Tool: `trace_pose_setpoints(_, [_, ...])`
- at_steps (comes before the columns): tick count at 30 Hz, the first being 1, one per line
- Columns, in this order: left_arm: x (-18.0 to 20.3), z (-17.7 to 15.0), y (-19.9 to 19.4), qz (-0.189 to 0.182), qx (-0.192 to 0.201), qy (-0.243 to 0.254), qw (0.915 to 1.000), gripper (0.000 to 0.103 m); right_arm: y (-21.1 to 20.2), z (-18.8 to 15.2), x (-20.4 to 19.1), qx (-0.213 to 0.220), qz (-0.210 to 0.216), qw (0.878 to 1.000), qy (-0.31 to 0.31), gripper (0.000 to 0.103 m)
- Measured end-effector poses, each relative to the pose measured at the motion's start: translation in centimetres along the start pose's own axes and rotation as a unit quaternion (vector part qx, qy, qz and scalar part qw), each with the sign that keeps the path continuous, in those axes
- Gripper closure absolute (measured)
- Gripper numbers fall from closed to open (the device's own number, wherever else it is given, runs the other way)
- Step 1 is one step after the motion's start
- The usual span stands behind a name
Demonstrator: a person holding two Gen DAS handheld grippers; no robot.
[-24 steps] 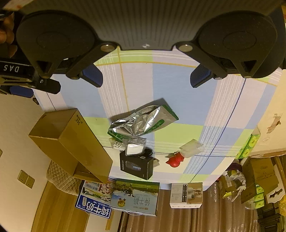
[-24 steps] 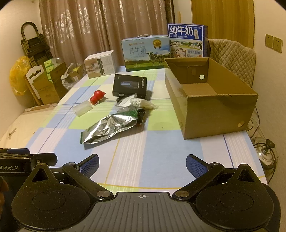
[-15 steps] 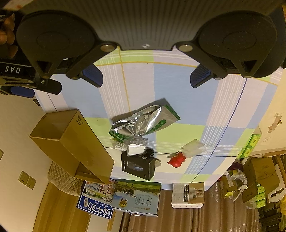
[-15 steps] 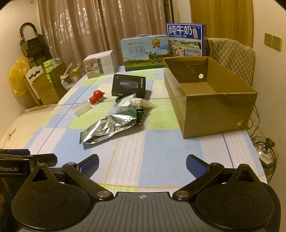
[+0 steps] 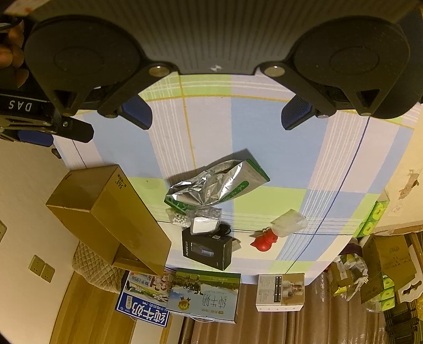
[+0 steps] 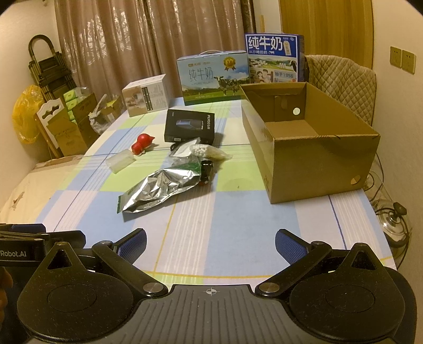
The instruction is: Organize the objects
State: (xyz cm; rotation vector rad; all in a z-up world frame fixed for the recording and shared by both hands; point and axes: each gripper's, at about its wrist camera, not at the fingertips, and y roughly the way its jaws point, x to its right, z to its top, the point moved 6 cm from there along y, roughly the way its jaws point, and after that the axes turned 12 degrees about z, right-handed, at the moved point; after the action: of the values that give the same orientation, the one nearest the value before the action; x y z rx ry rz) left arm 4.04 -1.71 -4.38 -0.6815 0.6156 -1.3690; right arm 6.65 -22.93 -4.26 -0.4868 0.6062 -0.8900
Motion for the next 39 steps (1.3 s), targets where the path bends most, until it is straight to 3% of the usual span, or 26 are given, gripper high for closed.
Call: trace_pose_setpoints(39, [0.10,-0.53,-0.04,-0.012,-0.009,-0.011,0.9998,0.001,0.05,-0.70,-0.50,-0.005,0.006,1.000,-0.002,0.002])
